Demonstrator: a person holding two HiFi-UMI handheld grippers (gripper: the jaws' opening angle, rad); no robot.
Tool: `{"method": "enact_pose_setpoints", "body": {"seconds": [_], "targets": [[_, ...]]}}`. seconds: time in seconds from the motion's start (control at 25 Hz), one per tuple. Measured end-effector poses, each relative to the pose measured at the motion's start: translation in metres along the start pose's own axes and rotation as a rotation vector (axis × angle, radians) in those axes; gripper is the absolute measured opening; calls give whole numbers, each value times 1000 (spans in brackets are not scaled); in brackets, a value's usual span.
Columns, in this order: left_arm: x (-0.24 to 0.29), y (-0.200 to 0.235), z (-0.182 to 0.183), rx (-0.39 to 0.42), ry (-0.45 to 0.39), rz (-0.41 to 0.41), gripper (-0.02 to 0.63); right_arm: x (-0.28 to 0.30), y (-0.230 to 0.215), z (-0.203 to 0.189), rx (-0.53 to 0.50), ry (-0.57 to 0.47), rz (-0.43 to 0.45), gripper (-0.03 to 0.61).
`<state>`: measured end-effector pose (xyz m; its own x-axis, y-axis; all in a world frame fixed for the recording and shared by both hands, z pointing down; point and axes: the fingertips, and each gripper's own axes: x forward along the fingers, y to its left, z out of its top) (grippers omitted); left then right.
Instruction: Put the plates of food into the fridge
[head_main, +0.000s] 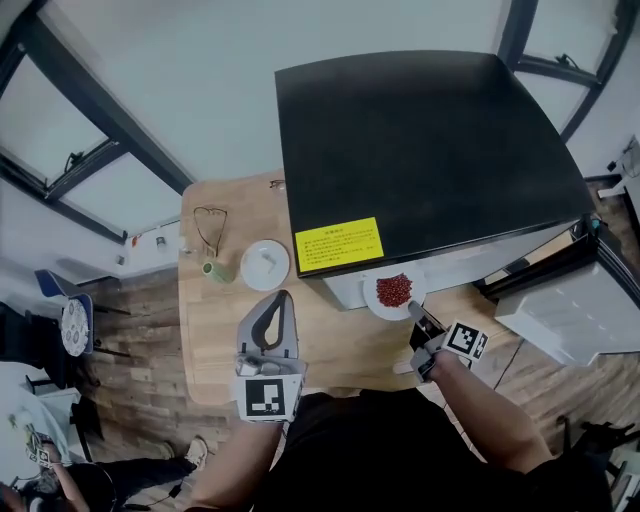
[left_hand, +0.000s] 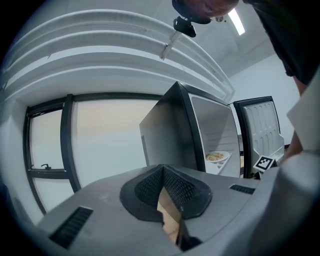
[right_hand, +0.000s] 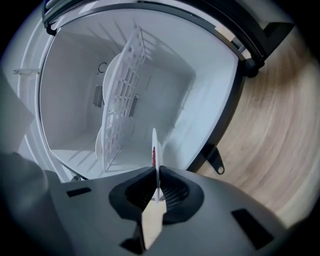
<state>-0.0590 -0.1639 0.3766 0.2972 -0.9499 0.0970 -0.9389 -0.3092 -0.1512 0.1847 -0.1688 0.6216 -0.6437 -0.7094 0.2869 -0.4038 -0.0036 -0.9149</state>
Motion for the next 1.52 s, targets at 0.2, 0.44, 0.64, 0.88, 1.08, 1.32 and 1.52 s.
{"method": "enact_pose_setpoints", "body": {"seconds": [0.2,0.44,0.64,0.88,1.08,1.32,1.52], "targets": [[-1,10,-7,-4,30,27,3,20,2,11,4,7,1,34],[-3,20,-13,13,46,48,3,46,-2,21,9,3,-16,34],[-11,28,-16,10,71,74,3,60,-4,22,12,18,-51,34],[-27,47,-17,9,79,129,3,76,-3,23,-49,40,-111,34],[-43,58,-20,22,104,169,3,83,-5,31,-178,51,-212,36],[-56,61,-27,10,108,195,3,85,-11,35,-343,84,-335,79],[-65,66,-26,25,122,211,3,85,-16,37,-411,96,-392,102]]}}
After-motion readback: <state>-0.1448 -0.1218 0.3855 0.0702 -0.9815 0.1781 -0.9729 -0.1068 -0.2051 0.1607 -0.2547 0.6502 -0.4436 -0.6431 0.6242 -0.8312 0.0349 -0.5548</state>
